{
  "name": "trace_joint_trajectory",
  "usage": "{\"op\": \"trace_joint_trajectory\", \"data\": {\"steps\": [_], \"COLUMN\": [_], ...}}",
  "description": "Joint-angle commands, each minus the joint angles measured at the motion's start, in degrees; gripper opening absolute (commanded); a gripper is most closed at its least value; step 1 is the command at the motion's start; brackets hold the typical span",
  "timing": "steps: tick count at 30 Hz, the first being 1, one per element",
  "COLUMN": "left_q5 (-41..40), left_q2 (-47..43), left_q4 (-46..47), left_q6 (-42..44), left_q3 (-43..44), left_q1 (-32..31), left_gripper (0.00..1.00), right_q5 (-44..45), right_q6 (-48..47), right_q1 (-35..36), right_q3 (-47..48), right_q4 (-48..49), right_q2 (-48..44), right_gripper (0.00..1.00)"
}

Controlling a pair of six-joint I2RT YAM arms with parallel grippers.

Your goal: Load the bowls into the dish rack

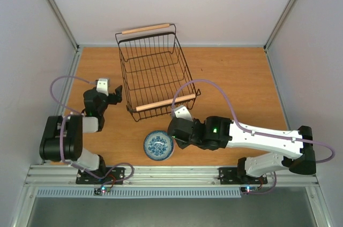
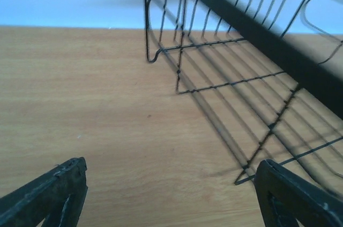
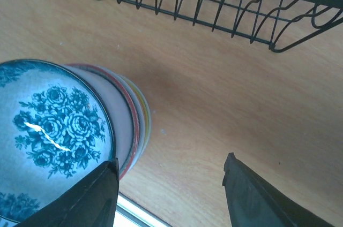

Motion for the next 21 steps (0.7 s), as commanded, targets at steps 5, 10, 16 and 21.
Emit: {"op": "trace_joint_trajectory", "data": {"steps": [5,10,16,21], "left_q5": [14.7,24.8,37.3,40.1], "left_q2": [-27.7,-44.8,-45.1,-49.0], "left_q4": [-34.2,-54.1,-70.9,-72.9], "left_q6": [6.3,10.3,16.6,19.2], "left_q3": [8.5,9.3,11.8,9.2], "left_q1": [0.3,0.2,0.3,0.3], "left_gripper": [0.74,0.74,0.74,0.75], "right_q5": [-0.4,-5.9,-8.6,-8.8], "right_q6": [-2.7,-5.4,-7.6,-7.9], "right_q1": [0.2,0.1,-0.3,-1.1], "right_q3": [0.1,-1.8,-1.4,-2.1], "right_q4": [5.4,11.5,14.0,15.3], "right_q2": [1.7,3.2,6.7,8.0], "right_gripper": [0.53,0.49,0.46,0.45]}}
